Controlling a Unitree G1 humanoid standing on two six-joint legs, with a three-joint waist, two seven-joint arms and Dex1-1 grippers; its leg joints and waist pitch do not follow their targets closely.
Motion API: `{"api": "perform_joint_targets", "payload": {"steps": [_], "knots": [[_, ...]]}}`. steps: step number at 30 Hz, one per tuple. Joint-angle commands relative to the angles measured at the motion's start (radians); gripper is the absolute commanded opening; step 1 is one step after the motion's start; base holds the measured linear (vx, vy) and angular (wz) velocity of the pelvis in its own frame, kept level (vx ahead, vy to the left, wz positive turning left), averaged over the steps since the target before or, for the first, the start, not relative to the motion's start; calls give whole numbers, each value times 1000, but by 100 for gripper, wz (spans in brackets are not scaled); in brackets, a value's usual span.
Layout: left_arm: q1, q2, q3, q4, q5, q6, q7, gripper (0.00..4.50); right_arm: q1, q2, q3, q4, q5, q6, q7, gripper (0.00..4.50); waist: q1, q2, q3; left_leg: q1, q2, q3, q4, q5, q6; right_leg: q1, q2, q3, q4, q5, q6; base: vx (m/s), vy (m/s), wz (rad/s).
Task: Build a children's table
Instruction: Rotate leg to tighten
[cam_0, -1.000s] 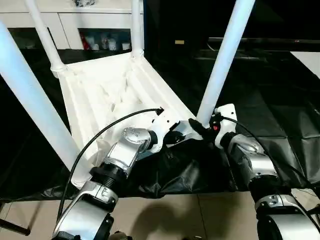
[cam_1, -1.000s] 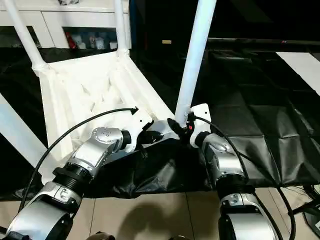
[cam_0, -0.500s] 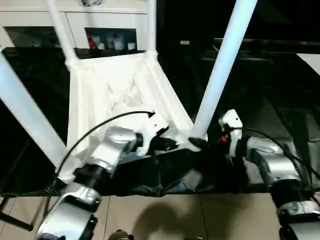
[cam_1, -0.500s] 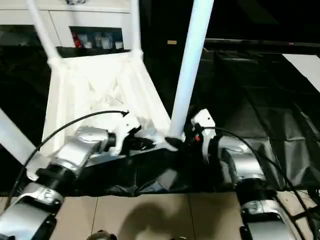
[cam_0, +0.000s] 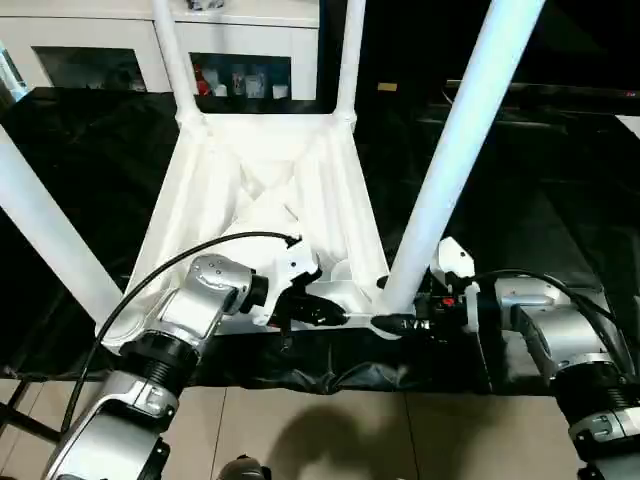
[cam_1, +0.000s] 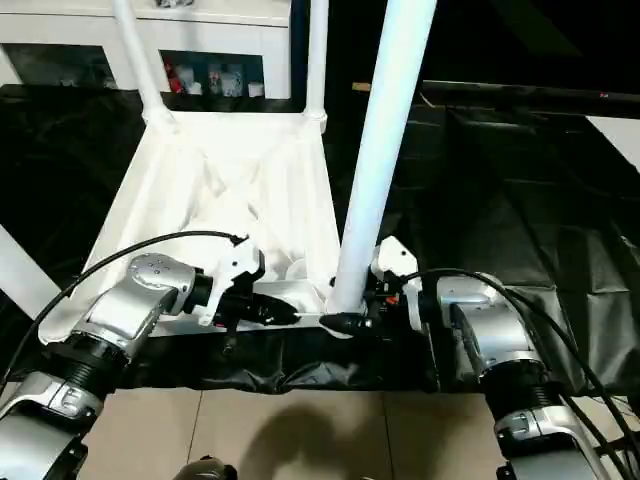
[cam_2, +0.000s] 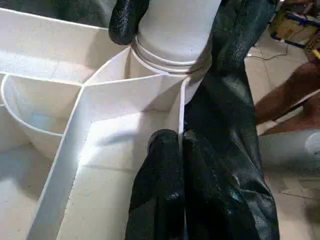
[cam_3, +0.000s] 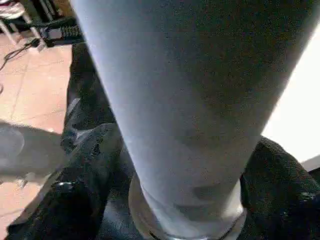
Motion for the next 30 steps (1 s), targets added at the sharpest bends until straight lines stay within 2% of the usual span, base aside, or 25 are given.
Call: {"api": "perform_joint_targets", "payload": {"steps": [1, 3, 6, 9, 14, 15, 17, 20, 21, 22, 24, 25, 26, 28, 30], "knots": [[-17, -23, 8, -59, -62, -12, -27, 0, 6, -6, 41, -8, -11, 11, 43, 321, -8, -13, -74, 15, 32, -12, -63, -191, 59, 47, -60, 43, -70, -218, -219, 0, 0, 0], [-17, -22, 9, -59, -61, -12, -29, 0, 6, -6, 40, -8, -10, 13, 46, 295, -8, -14, -73, 15, 31, -12, -63, -203, 57, 48, -61, 43, -73, -239, -215, 0, 0, 0], [-16, -18, 5, -57, -57, -7, -32, 0, 10, -6, 42, -14, -7, 19, 53, 283, -7, -14, -72, 16, 32, -13, -64, -207, 53, 46, -62, 43, -76, -264, -206, 0, 0, 0], [-14, -17, 3, -58, -54, -6, -27, 0, 16, -5, 46, -23, -3, 23, 55, 252, -8, -14, -74, 16, 31, -13, -63, -205, 51, 47, -61, 43, -74, -258, -205, 0, 0, 0], [-14, -23, 6, -50, -46, -3, -5, 0, 28, 1, 50, -33, 5, 34, 53, 243, -7, -15, -74, 14, 30, -13, -62, -191, 58, 49, -61, 43, -71, -235, -210, 0, 0, 0], [-17, -30, 12, -43, -41, 0, 16, 0, 28, 10, 42, -26, 9, 32, 40, 243, -6, -11, -74, 15, 31, -13, -62, -194, 57, 48, -61, 43, -73, -241, -211, 0, 0, 0], [-25, -48, 25, -27, -33, 4, 67, 0, 23, 34, 18, -4, 15, 26, -3, 243, -8, -12, -73, 16, 31, -14, -63, -206, 52, 46, -61, 42, -74, -251, -212, 0, 0, 0], [-50, -100, 49, 27, -8, -7, 197, 0, -19, 110, -42, 99, -20, -15, -232, 241, -18, -14, -70, 15, 28, -17, -66, -230, 30, 45, -64, 41, -81, -306, -195, 0, 0, 0], [-53, -106, 51, 33, -6, -7, 210, 0, -24, 118, -48, 110, -22, -18, -256, 238, -26, -15, -67, 14, 24, -18, -68, -253, 15, 46, -65, 39, -86, -359, -179, 0, 0, 0], [-60, -122, 56, 47, -2, -6, 242, 0, -34, 138, -63, 136, -26, -19, -312, 233, -34, -17, -71, 13, 24, -22, -69, -254, 6, 51, -65, 37, -85, -376, -166, 0, 0, 0], [-75, -156, 65, 70, 5, -1, 303, 0, -48, 171, -77, 179, -37, -29, -400, 222, -47, -15, -69, 15, 23, -19, -68, -258, 10, 45, -62, 40, -89, -363, -169, 0, 0, 0], [-79, -166, 67, 75, 7, 0, 320, 0, -50, 180, -80, 189, -41, -34, -422, 215, -52, -18, -71, 14, 21, -20, -67, -257, 15, 49, -63, 39, -89, -362, -170, 0, 0, 0], [-83, -173, 69, 80, 8, 1, 334, 0, -52, 186, -82, 195, -41, -33, -434, 209, -53, -18, -71, 13, 21, -20, -66, -253, 18, 50, -64, 39, -89, -359, -171, 0, 0, 0], [-112, -233, 80, 117, 27, -1, 463, 0, -71, 247, -101, 232, -48, -32, -543, 202, -56, -15, -71, 14, 21, -18, -65, -240, 28, 47, -60, 40, -88, -330, -179, 0, 0, 0], [-122, -264, 81, 132, 40, -11, 523, 0, -86, 278, -112, 250, -58, -43, -612, 199, -57, -16, -74, 13, 21, -17, -64, -221, 31, 49, -59, 40, -84, -290, -190, 0, 0, 0]]}}
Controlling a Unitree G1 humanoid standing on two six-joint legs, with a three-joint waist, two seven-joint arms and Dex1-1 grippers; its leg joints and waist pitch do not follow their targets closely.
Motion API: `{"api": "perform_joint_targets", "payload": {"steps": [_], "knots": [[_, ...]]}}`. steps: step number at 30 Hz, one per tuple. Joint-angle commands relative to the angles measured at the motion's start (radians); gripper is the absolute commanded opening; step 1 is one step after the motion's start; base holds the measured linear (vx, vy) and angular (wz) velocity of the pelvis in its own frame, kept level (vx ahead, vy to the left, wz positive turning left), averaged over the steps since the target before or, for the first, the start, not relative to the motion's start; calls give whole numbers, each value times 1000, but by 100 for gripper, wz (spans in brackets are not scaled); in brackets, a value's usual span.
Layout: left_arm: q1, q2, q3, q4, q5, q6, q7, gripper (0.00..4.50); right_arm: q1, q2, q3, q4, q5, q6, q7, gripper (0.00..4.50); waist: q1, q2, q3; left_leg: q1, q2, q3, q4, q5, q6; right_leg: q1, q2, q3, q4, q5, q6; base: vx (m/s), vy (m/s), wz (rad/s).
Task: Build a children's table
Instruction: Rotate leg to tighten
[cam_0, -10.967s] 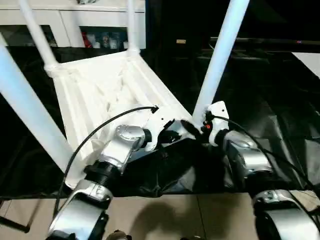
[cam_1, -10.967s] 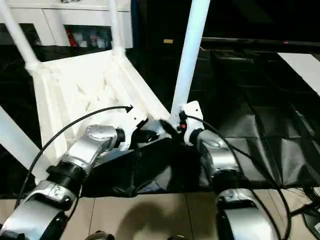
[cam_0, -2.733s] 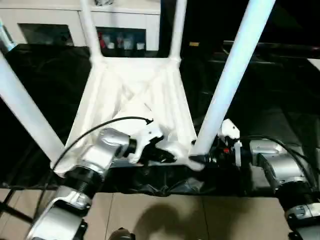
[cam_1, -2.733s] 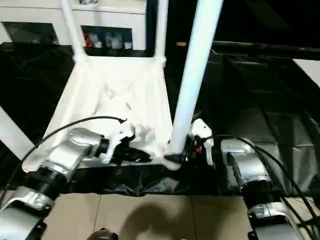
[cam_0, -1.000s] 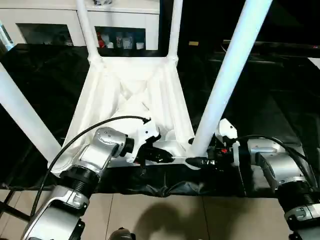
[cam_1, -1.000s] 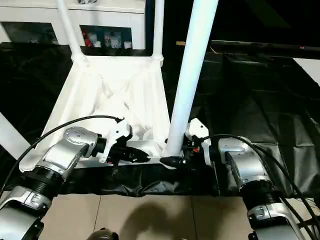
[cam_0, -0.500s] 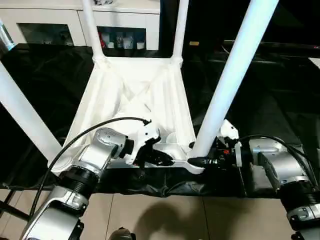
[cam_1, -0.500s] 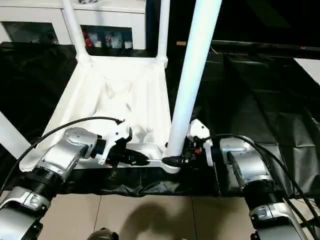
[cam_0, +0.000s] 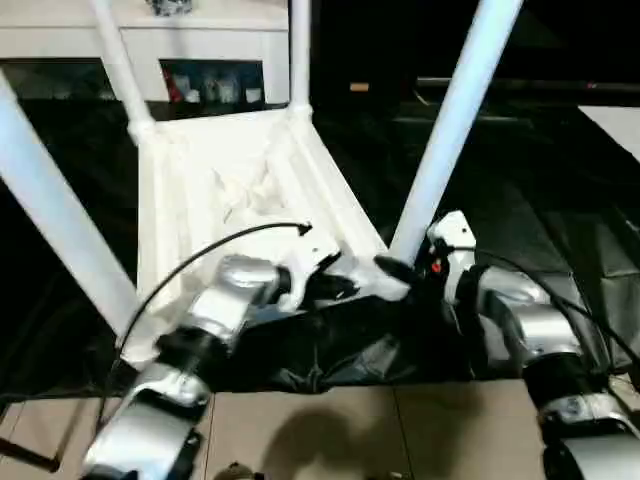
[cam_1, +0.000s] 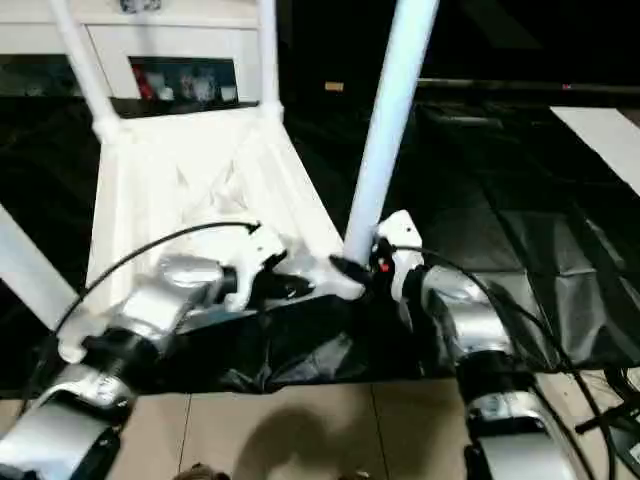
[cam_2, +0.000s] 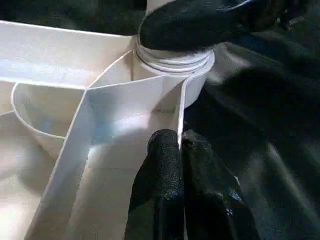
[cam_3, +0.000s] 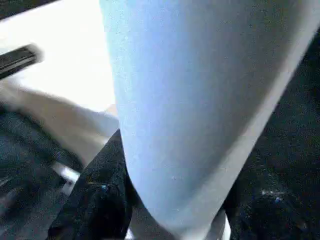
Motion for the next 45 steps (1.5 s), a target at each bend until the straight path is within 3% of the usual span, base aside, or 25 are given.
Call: {"api": "perform_joint_targets", "payload": {"steps": [1, 6, 7, 8, 12, 13, 16, 24, 31, 34, 36, 45], "knots": [[-40, -83, 27, -14, -31, -35, 87, 0, -2, 85, 49, 58, -14, 18, -40, 199, 5, -12, -73, 7, 21, -17, -65, -217, 37, 49, -60, 39, -85, -282, -193, 0, 0, 0], [-42, -111, 32, -19, -38, -36, 101, 0, -18, 101, 56, 74, -30, -49, -55, 199, 6, -11, -74, 7, 21, -15, -64, -214, 53, 48, -59, 39, -85, -264, -201, 0, 0, 0], [-40, -106, 30, -21, -38, -38, 95, 0, -15, 96, 63, 71, -33, -55, -43, 253, 6, -12, -74, 6, 21, -15, -65, -211, 56, 50, -58, 39, -83, -255, -202, 0, 0, 0], [-38, -103, 29, -22, -37, -40, 90, 0, -13, 94, 64, 69, -31, -55, -36, 267, 6, -12, -73, 7, 21, -15, -65, -212, 58, 49, -57, 39, -84, -254, -202, 0, 0, 0], [-27, -80, 18, -30, -37, -49, 54, 0, -2, 80, 55, 48, -12, -36, 24, 286, 7, -11, -72, 7, 22, -15, -66, -225, 64, 50, -58, 39, -86, -265, -204, 0, 0, 0], [-22, -71, 15, -36, -40, -48, 38, 0, 5, 68, 63, 36, -15, -35, 53, 311, 7, -11, -72, 7, 23, -16, -67, -222, 63, 50, -59, 39, -85, -262, -204, 0, 0, 0], [-10, -47, 7, -52, -44, -50, -6, 0, 22, 32, 93, 14, -28, -45, 127, 327, 9, -11, -73, 6, 23, -15, -65, -217, 70, 51, -59, 39, -83, -241, -211, 0, 0, 0], [17, 60, -18, -102, -70, -54, -217, 0, 61, -107, 145, -71, -20, -39, 393, 327, 14, -10, -69, 9, 27, -16, -68, -260, 66, 48, -59, 39, -88, -308, -201, 0, 0, 0], [35, 145, -48, -152, -89, -39, -381, 0, 80, -189, 182, -128, -26, -2, 514, 327, 28, -9, -71, 10, 32, -15, -69, -229, 65, 47, -59, 40, -79, -255, -221, 0, 0, 0], [38, 159, -51, -159, -93, -38, -404, 0, 83, -197, 187, -142, -22, 7, 534, 327, 33, -9, -71, 12, 33, -13, -68, -222, 62, 45, -60, 41, -76, -233, -233, 0, 0, 0], [39, 161, -50, -160, -94, -38, -410, 0, 83, -198, 190, -145, -21, 9, 541, 301, 34, -8, -71, 11, 33, -14, -68, -223, 59, 46, -60, 41, -75, -229, -234, 0, 0, 0], [43, 162, -49, -167, -100, -38, -406, 0, 90, -185, 204, -162, -20, 17, 530, 262, 34, -12, -70, 9, 31, -14, -68, -219, 54, 47, -62, 42, -77, -249, -220, 0, 0, 0]]}}
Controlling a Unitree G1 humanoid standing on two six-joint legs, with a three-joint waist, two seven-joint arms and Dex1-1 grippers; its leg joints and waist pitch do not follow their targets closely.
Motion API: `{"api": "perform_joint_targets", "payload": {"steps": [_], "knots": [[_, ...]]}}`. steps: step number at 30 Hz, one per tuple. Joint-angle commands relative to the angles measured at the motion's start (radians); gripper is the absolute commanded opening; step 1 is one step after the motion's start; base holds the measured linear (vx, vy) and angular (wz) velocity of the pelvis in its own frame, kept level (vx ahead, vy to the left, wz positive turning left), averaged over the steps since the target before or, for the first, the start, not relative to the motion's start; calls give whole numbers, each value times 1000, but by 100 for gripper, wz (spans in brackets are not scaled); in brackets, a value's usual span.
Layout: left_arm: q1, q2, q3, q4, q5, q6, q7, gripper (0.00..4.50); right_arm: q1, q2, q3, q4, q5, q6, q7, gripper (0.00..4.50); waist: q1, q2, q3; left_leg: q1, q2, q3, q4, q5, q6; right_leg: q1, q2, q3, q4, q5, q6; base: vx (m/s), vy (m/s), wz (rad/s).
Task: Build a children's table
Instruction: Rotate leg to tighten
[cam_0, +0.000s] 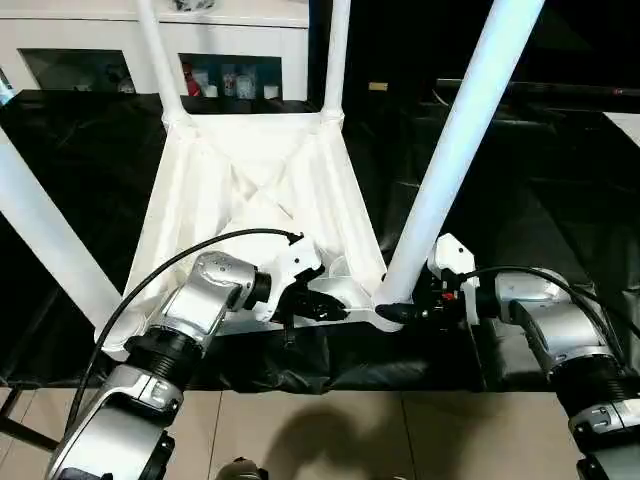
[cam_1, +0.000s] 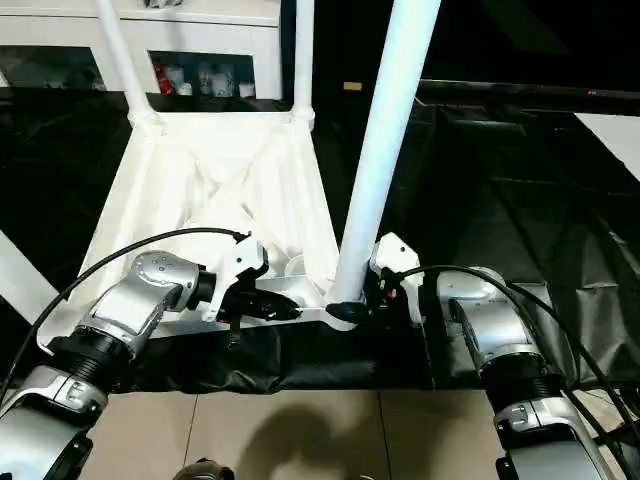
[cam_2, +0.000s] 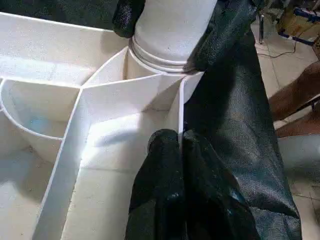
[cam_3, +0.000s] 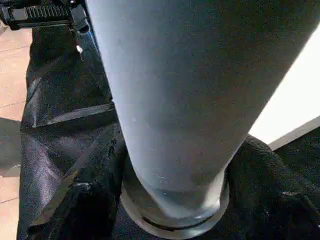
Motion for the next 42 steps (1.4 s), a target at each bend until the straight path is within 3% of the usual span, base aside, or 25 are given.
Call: {"api": "perform_joint_targets", "payload": {"steps": [1, 7, 13, 20, 24, 26, 29, 34, 38, 42], "knots": [[-11, -20, 11, -61, -44, -19, 5, 0, 33, 14, 37, -13, -13, 2, 16, 261, -1, -11, -72, 13, 31, -14, -65, -217, 52, 48, -61, 43, -75, -248, -218, 0, 0, 0], [-4, -35, 27, -61, -39, -32, 54, 0, 51, 31, 28, -4, -17, -40, -29, 259, -2, -12, -70, 14, 31, -15, -67, -231, 48, 46, -61, 43, -79, -276, -209, 0, 0, 0], [-15, -114, 40, -33, -12, -16, 204, 0, 27, 144, -57, 80, -15, -59, -298, 259, -14, -13, -67, 15, 29, -19, -71, -272, 21, 43, -65, 42, -89, -367, -181, 0, 0, 0], [-35, -240, 27, 15, 14, -15, 366, 0, -40, 260, -134, 203, -15, -47, -588, 258, -39, -12, -68, 11, 23, -17, -69, -250, 28, 44, -59, 42, -86, -320, -190, 0, 0, 0], [-47, -262, 23, 31, 36, -28, 422, 0, -60, 286, -143, 225, -28, -69, -633, 258, -39, -12, -73, 10, 22, -15, -65, -224, 43, 47, -59, 43, -83, -272, -197, 0, 0, 0], [-49, -275, 25, 31, 46, -34, 446, 0, -73, 300, -149, 232, -29, -82, -647, 258, -37, -11, -73, 9, 23, -15, -65, -212, 50, 49, -58, 42, -81, -248, -202, 0, 0, 0], [-46, -275, 25, 27, 51, -39, 449, 0, -81, 308, -157, 233, -19, -92, -641, 327, -37, -9, -72, 9, 23, -15, -66, -222, 52, 49, -59, 41, -82, -250, -208, 0, 0, 0], [-36, -250, 24, 15, 41, -54, 403, 0, -72, 290, -142, 212, -9, -102, -584, 367, -31, -8, -73, 12, 25, -15, -67, -225, 51, 48, -58, 43, -81, -243, -209, 0, 0, 0], [-17, -200, 14, -15, 23, -64, 310, 0, -46, 237, -119, 168, -3, -99, -454, 382, -25, -7, -74, 10, 26, -14, -64, -203, 69, 51, -59, 43, -74, -180, -228, 0, 0, 0], [-1, -143, 9, -46, -3, -70, 206, 0, -9, 157, -89, 102, 24, -66, -264, 382, -17, -7, -69, 12, 29, -14, -67, -231, 75, 51, -58, 43, -79, -226, -220, 0, 0, 0]]}}
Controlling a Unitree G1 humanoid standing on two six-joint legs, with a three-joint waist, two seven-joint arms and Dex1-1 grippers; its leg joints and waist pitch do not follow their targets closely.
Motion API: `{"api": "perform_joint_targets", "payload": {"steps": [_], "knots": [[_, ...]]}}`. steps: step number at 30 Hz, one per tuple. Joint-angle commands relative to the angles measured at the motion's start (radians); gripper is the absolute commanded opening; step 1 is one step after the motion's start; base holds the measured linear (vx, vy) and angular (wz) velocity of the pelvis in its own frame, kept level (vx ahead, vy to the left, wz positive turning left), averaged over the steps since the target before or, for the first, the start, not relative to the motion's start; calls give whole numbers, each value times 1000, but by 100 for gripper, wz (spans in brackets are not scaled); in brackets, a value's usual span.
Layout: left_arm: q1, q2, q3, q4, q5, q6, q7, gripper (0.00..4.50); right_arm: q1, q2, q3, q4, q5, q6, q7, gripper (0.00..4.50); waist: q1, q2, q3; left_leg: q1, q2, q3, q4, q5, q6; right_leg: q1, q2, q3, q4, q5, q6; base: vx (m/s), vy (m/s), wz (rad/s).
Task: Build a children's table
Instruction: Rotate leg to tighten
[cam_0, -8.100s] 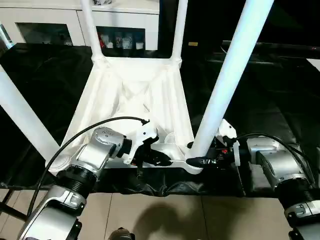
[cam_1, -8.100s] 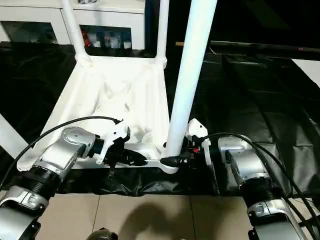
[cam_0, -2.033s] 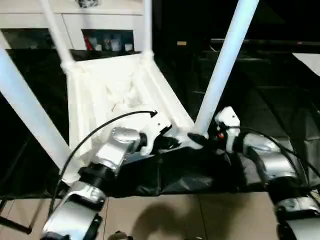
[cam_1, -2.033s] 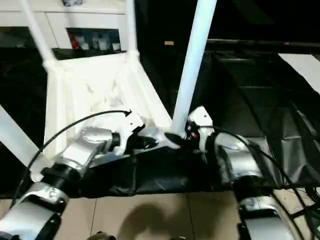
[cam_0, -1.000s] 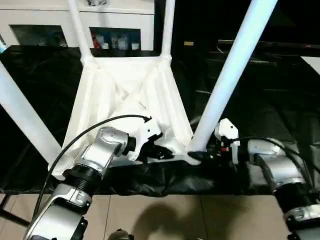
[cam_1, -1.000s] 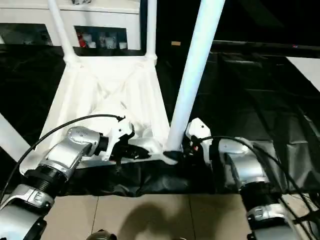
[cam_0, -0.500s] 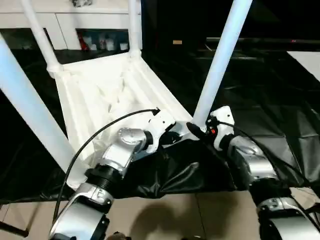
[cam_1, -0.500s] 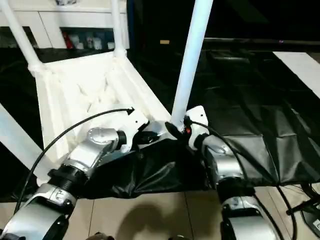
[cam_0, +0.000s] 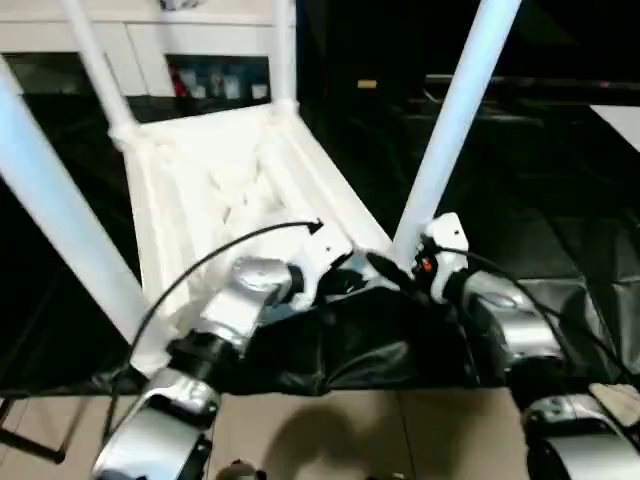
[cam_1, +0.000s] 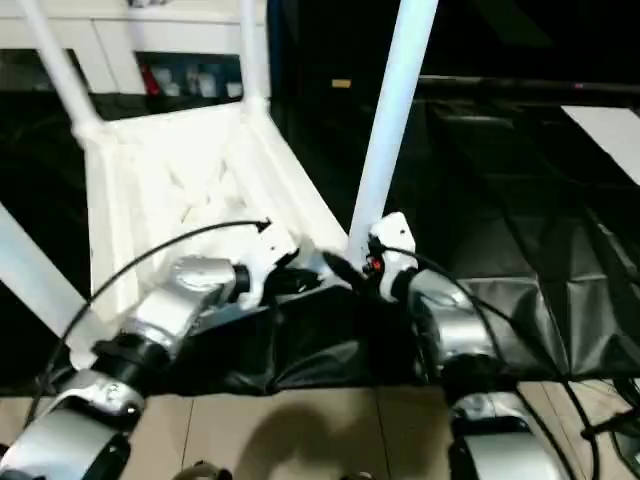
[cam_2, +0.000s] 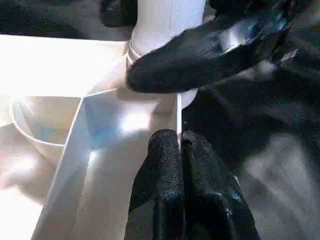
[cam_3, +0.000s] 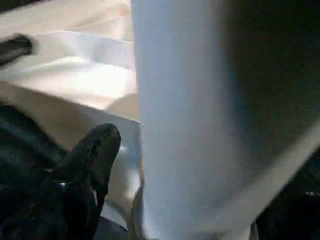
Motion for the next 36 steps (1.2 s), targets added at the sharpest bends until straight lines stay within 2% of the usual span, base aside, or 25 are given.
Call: {"api": "perform_joint_targets", "payload": {"steps": [1, 7, 10, 12, 14, 17, 18, 24, 29, 31, 32, 33, 34, 36], "knots": [[-1, -17, -22, -61, -62, -54, -83, 0, 15, -11, 47, -35, 14, 27, 107, 382, 1, -8, -70, 12, 30, -14, -64, -235, 73, 51, -59, 43, -79, -232, -220, 0, 0, 0], [21, 71, -38, -112, -101, -42, -265, 0, 47, -114, 95, -110, 33, 72, 315, 382, 15, -5, -70, 17, 34, -13, -65, -250, 57, 46, -59, 44, -78, -254, -223, 0, 0, 0], [21, 106, -47, -120, -108, -33, -321, 0, 43, -140, 111, -123, 30, 90, 365, 347, 18, -5, -70, 14, 34, -14, -66, -238, 54, 47, -58, 43, -75, -240, -226, 0, 0, 0], [18, 111, -45, -117, -109, -33, -329, 0, 40, -143, 117, -123, 22, 84, 370, 344, 19, -6, -71, 13, 34, -13, -65, -231, 51, 48, -60, 44, -74, -231, -229, 0, 0, 0], [15, 114, -44, -117, -118, -26, -341, 0, 38, -145, 127, -124, 18, 84, 373, 314, 19, -9, -71, 12, 33, -14, -65, -225, 51, 49, -61, 43, -73, -227, -229, 0, 0, 0], [14, 115, -42, -118, -124, -20, -349, 0, 38, -143, 133, -127, 18, 85, 375, 303, 19, -8, -72, 12, 32, -14, -64, -221, 49, 49, -61, 43, -73, -234, -227, 0, 0, 0], [14, 115, -41, -120, -128, -17, -354, 0, 40, -141, 135, -135, 22, 92, 381, 277, 19, -8, -72, 12, 32, -14, -64, -218, 50, 49, -60, 43, -72, -231, -226, 0, 0, 0], [19, 110, -40, -125, -136, 0, -371, 0, 54, -132, 138, -156, 42, 115, 407, 264, 17, -9, -72, 12, 33, -13, -64, -213, 52, 49, -59, 43, -71, -225, -228, 0, 0, 0], [16, 74, -25, -105, -122, 25, -279, 0, 54, -69, 95, -125, 61, 122, 292, 261, 15, -9, -71, 11, 32, -14, -65, -216, 47, 48, -61, 43, -72, -238, -227, 0, 0, 0], [4, 43, -10, -80, -112, 36, -205, 0, 34, -32, 69, -78, 42, 118, 172, 259, 8, -10, -70, 13, 30, -16, -66, -234, 32, 47, -64, 43, -79, -285, -214, 0, 0, 0], [4, 43, -10, -80, -112, 36, -205, 0, 34, -32, 69, -78, 42, 118, 172, 259, 4, -11, -69, 12, 28, -16, -67, -239, 29, 47, -62, 43, -80, -295, -210, 0, 0, 0], [-9, 7, 5, -54, -99, 48, -130, 0, 7, 10, 34, -24, 33, 123, 49, 258, 0, -11, -70, 10, 28, -18, -67, -239, 23, 49, -64, 42, -80, -308, -203, 0, 0, 0], [-12, -4, 8, -48, -96, 54, -110, 0, 0, 20, 27, -12, 30, 128, 20, 258, -7, -12, -67, 9, 25, -20, -68, -250, 15, 50, -63, 40, -85, -341, -192, 0, 0, 0], [-24, -41, 18, -34, -85, 72, -41, 0, -11, 40, 24, 5, 12, 136, -54, 258, -15, -10, -69, 8, 24, -20, -68, -243, 15, 51, -62, 40, -86, -344, -184, 0, 0, 0]]}}
